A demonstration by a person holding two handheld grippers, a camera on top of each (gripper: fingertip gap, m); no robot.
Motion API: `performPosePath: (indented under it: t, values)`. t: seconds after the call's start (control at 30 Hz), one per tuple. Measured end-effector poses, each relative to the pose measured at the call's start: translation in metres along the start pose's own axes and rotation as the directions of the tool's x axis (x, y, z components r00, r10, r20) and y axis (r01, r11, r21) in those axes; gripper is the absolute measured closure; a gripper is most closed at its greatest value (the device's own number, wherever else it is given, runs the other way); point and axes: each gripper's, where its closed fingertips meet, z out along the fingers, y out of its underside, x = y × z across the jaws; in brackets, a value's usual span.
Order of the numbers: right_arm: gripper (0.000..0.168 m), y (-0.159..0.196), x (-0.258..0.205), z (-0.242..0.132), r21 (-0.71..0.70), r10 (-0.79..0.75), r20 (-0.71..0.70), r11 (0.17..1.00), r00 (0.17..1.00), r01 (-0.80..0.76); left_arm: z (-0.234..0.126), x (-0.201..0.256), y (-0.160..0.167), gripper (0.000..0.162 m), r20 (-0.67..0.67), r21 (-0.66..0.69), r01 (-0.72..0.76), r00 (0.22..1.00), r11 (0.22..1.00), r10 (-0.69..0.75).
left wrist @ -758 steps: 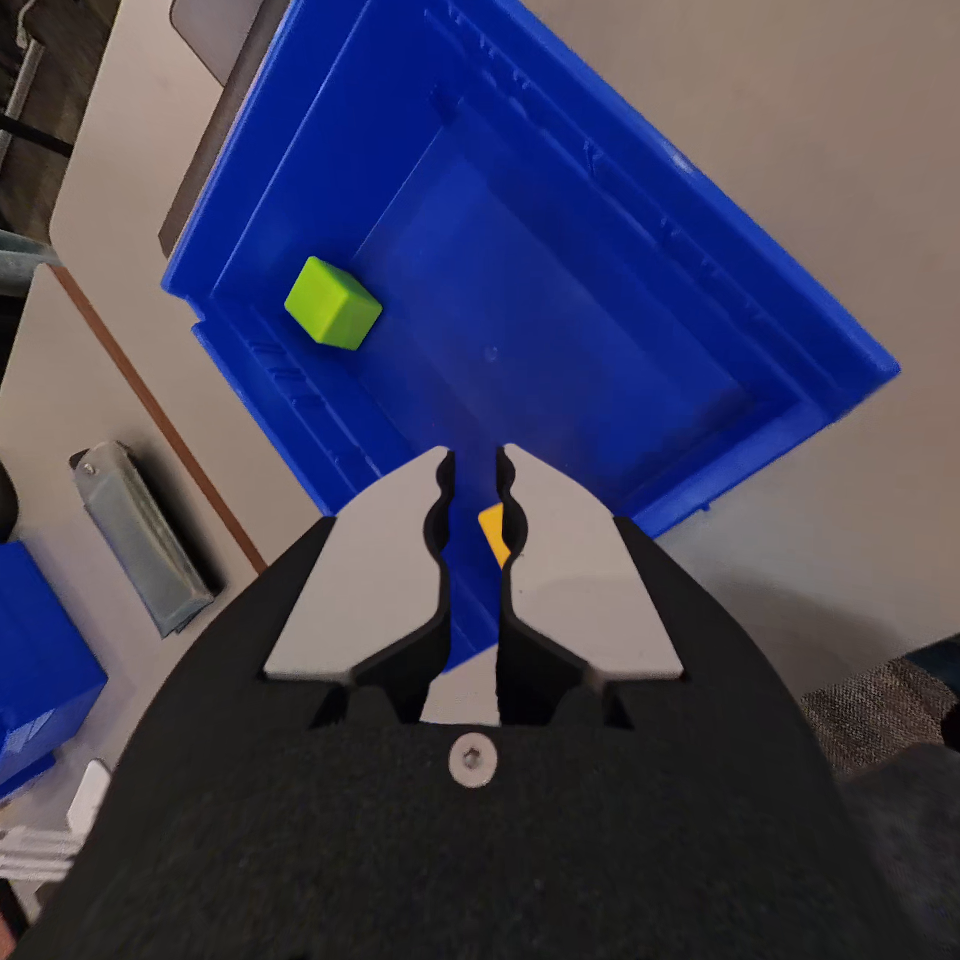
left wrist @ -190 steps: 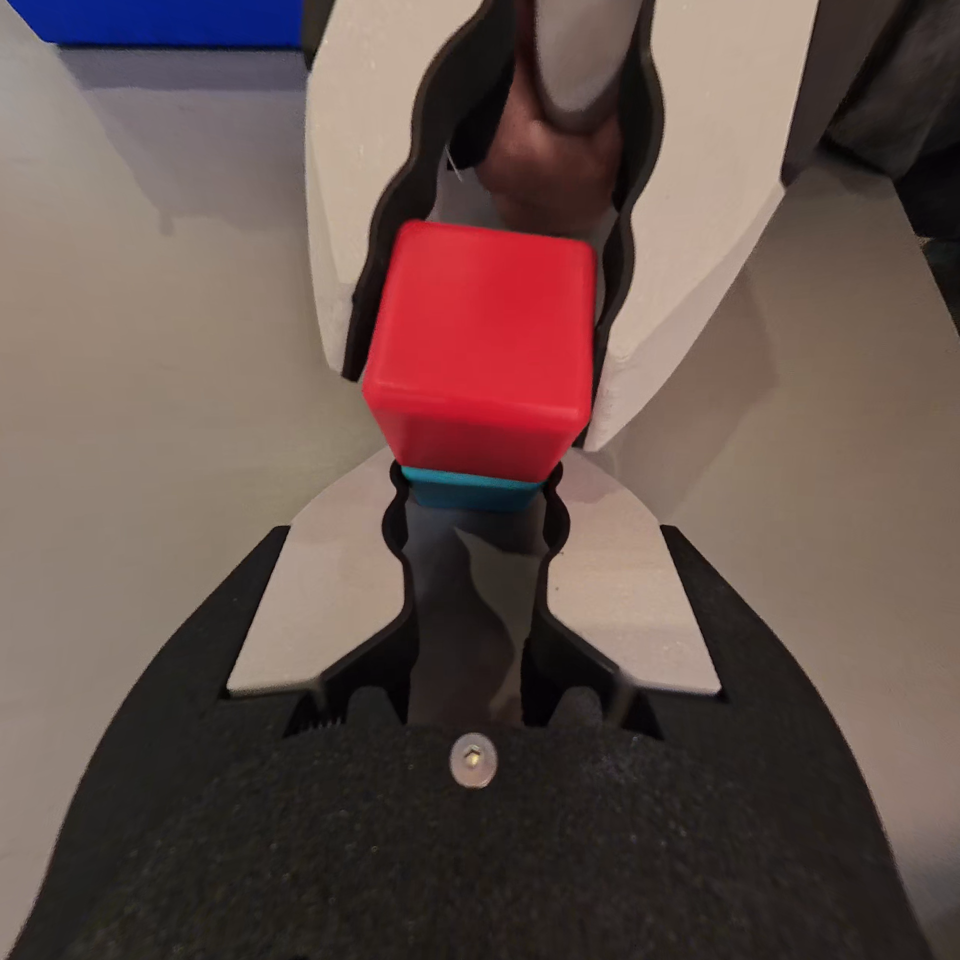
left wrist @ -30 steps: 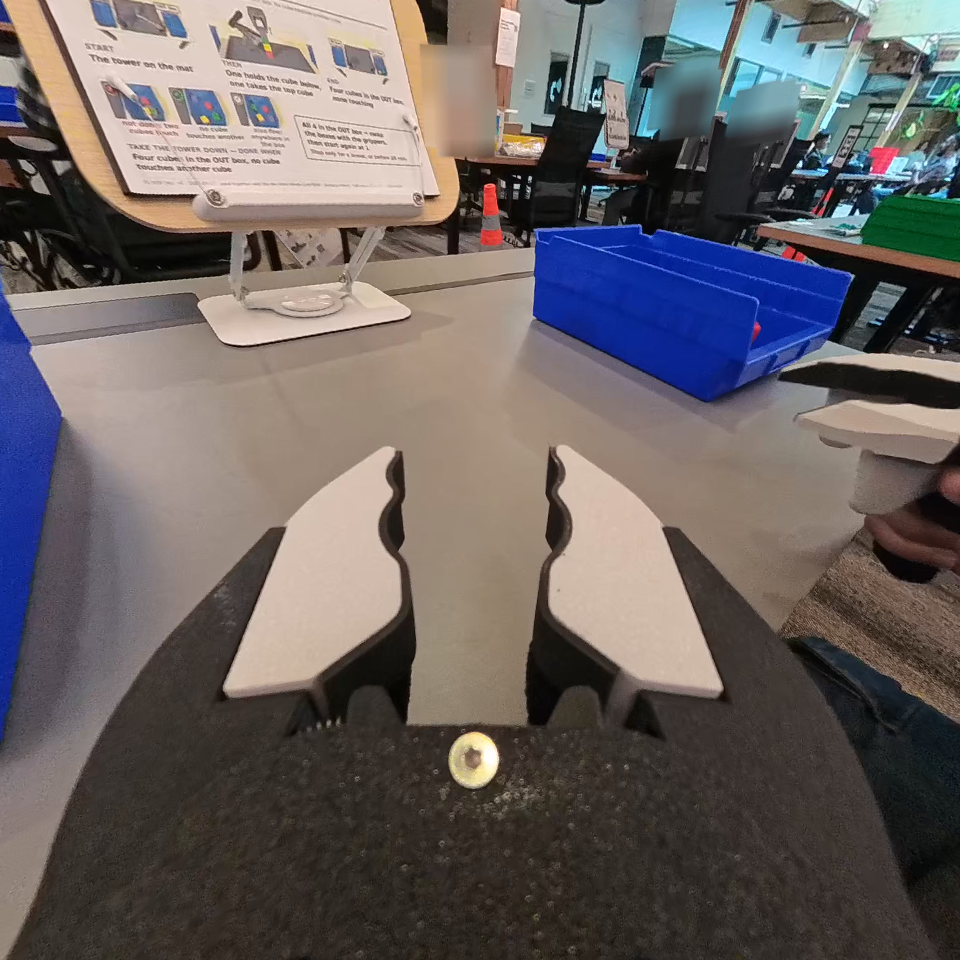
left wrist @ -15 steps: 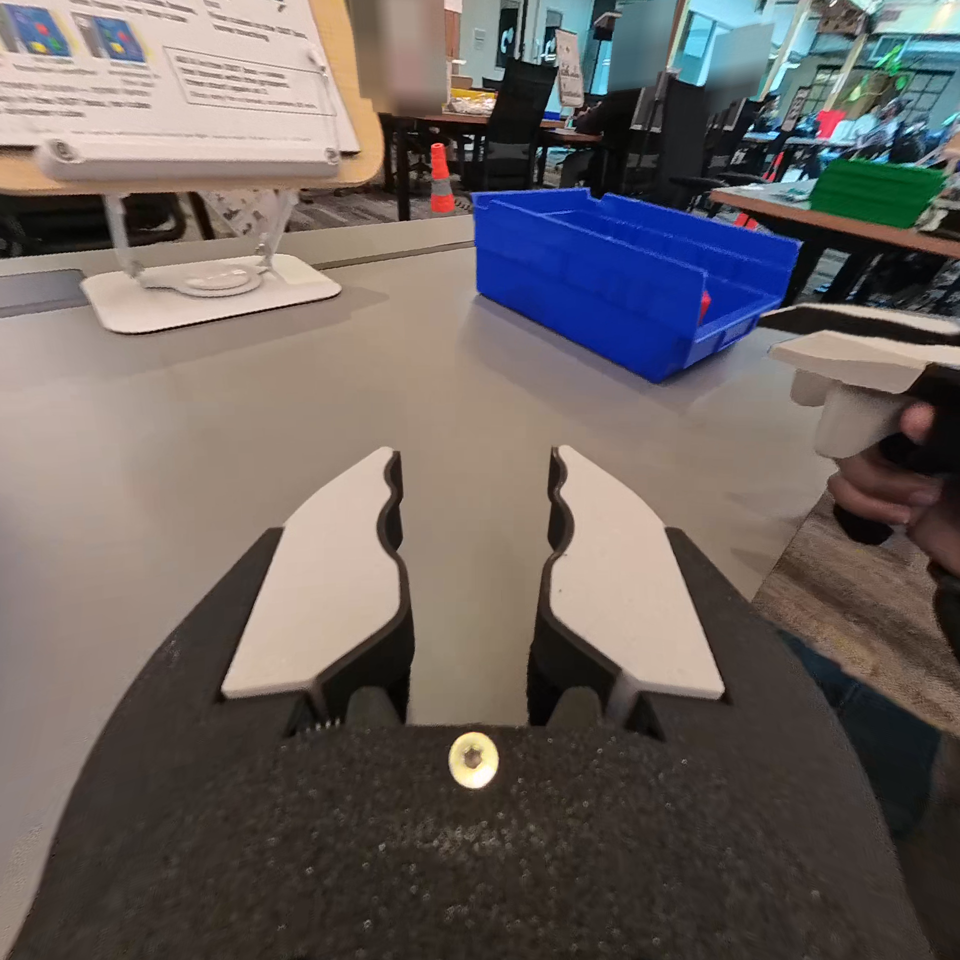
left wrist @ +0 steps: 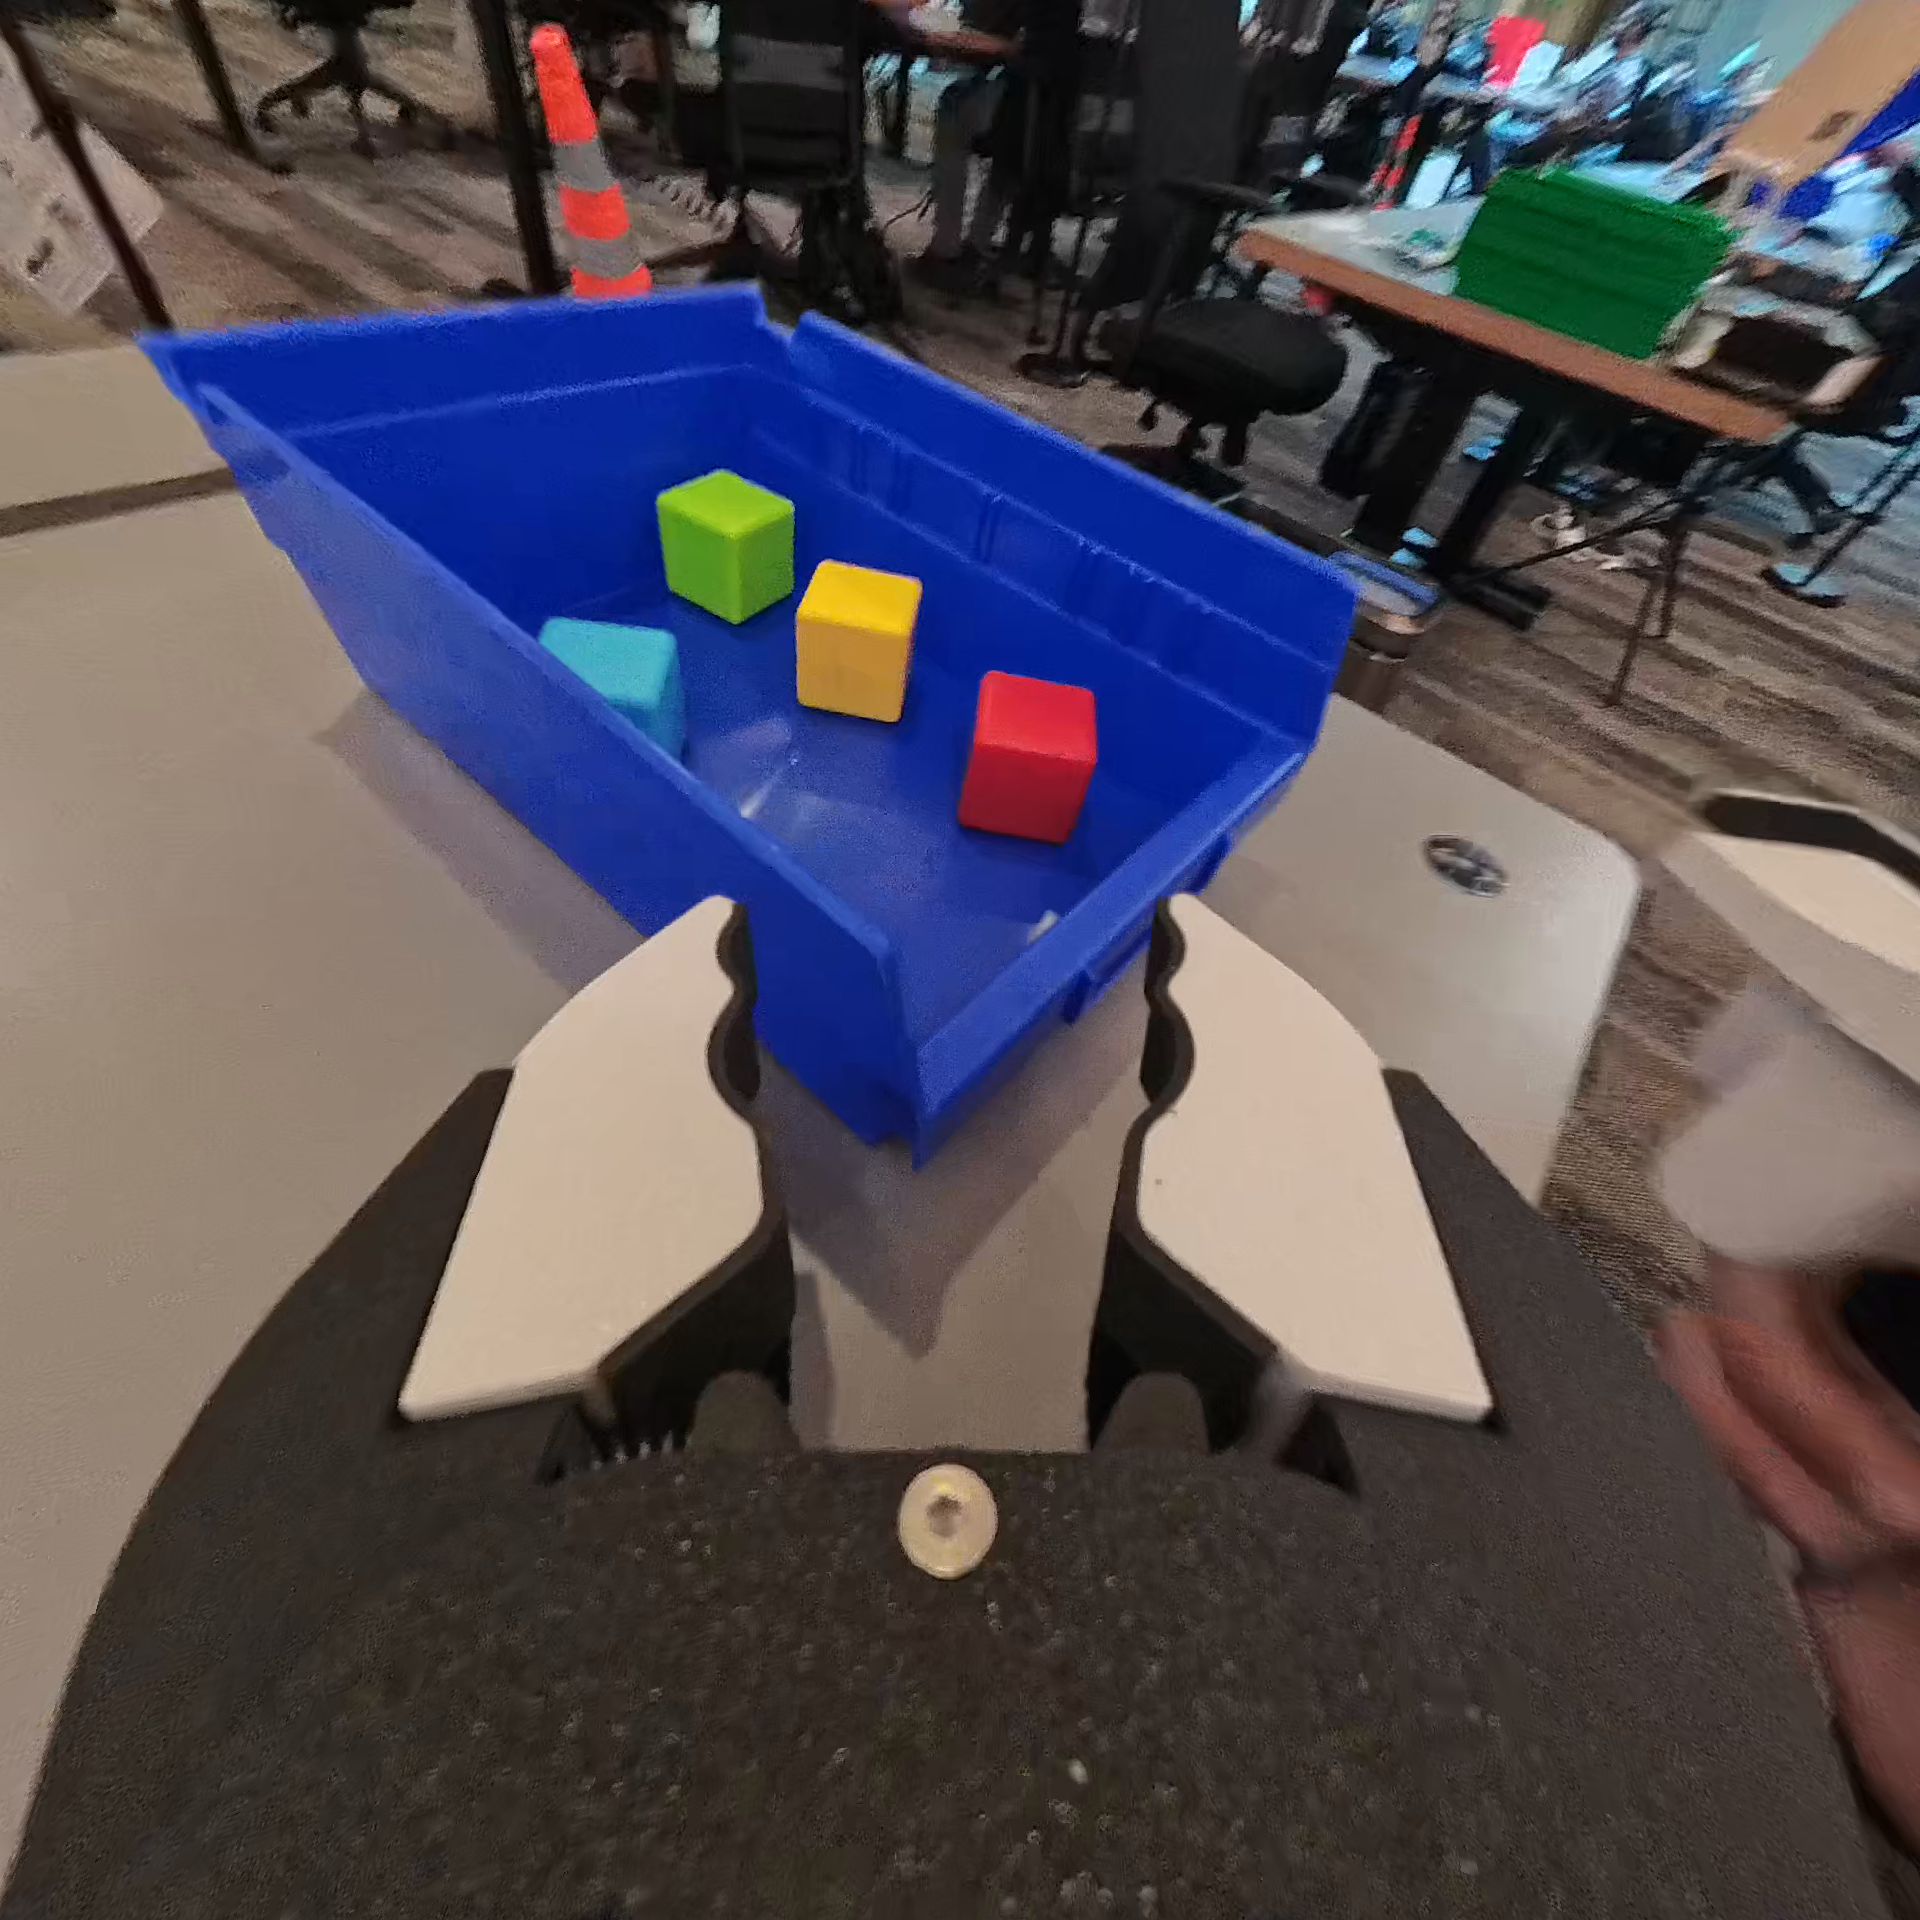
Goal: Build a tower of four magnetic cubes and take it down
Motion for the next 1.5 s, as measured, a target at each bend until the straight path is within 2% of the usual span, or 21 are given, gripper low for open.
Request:
performPosePath:
  t: [0.07,0.13,0.2,0.27,0.4,0.5,0.67,0.73,0.8,0.87,0.93,1.0,1.17,1.37,1.5]
  values:
    - [0.126,0.0,0.0,-0.001,-0.003,-0.04,-0.007,0.999,0.999,0.04,0.021,-0.005,0.008,0.088,0.048,-0.049,0.035,0.998,0.998,-0.032]
    - [0.126,0.004,-0.002,0.0,-0.023,-0.077,-0.003,0.997,0.997,0.077,0.033,-0.016,0.011,0.092,0.092,-0.056,0.087,0.992,0.995,-0.082]
    - [0.126,0.009,-0.003,0.0,-0.047,-0.104,-0.002,0.993,0.995,0.104,0.038,-0.031,0.013,0.108,0.126,-0.059,0.127,0.985,0.99,-0.118]
    - [0.125,0.014,-0.003,0.002,-0.076,-0.126,-0.005,0.989,0.992,0.125,0.037,-0.039,0.015,0.118,0.11,-0.061,0.152,0.983,0.986,-0.145]
    - [0.122,0.028,0.008,0.008,-0.154,-0.133,-0.05,0.98,0.99,0.124,0.022,-0.071,0.014,0.142,0.221,-0.069,0.094,0.972,0.993,-0.076]
    - [0.12,0.048,0.008,0.016,-0.253,-0.108,-0.074,0.964,0.991,0.086,0.008,-0.091,0.014,0.152,0.263,-0.047,0.108,0.96,0.993,-0.092]
    - [0.122,0.05,0.005,0.032,-0.274,-0.149,-0.115,0.955,0.982,0.113,-0.017,-0.088,0.022,0.158,0.253,-0.032,0.129,0.96,0.991,-0.117]
    - [0.114,0.057,-0.006,0.035,-0.294,-0.107,-0.069,0.952,0.992,0.082,-0.027,-0.079,0.026,0.157,0.237,-0.036,0.111,0.966,0.993,-0.1]
    - [0.131,0.057,-0.016,0.033,-0.289,-0.068,-0.056,0.956,0.996,0.049,-0.038,-0.073,0.03,0.157,0.261,-0.033,0.091,0.962,0.995,-0.079]
    - [0.138,0.055,-0.02,0.03,-0.286,-0.091,-0.071,0.956,0.993,0.067,-0.049,-0.073,0.033,0.157,0.289,-0.015,0.096,0.953,0.995,-0.088]
    - [0.164,0.054,-0.02,0.024,-0.282,-0.026,-0.1,0.959,0.995,-0.004,-0.06,-0.078,0.035,0.158,0.314,0.006,0.093,0.945,0.996,-0.09]
    - [0.165,0.055,-0.03,0.022,-0.289,-0.053,-0.078,0.957,0.996,0.029,-0.073,-0.083,0.035,0.158,0.327,0.019,0.074,0.942,0.997,-0.076]
    - [0.164,0.05,-0.084,0.02,-0.242,-0.003,-0.053,0.97,0.999,-0.01,-0.12,-0.11,0.034,0.158,0.399,0.052,0.069,0.913,0.996,-0.084]
    - [0.164,0.068,-0.199,0.036,-0.266,0.033,0.099,0.964,0.995,-0.005,-0.21,-0.185,0.031,0.158,0.564,0.082,0.069,0.82,0.994,-0.103]
    - [0.164,0.089,-0.269,0.049,-0.317,0.049,0.19,0.948,0.981,0.014,-0.259,-0.235,0.044,0.158,0.647,0.078,0.104,0.751,0.992,-0.13]
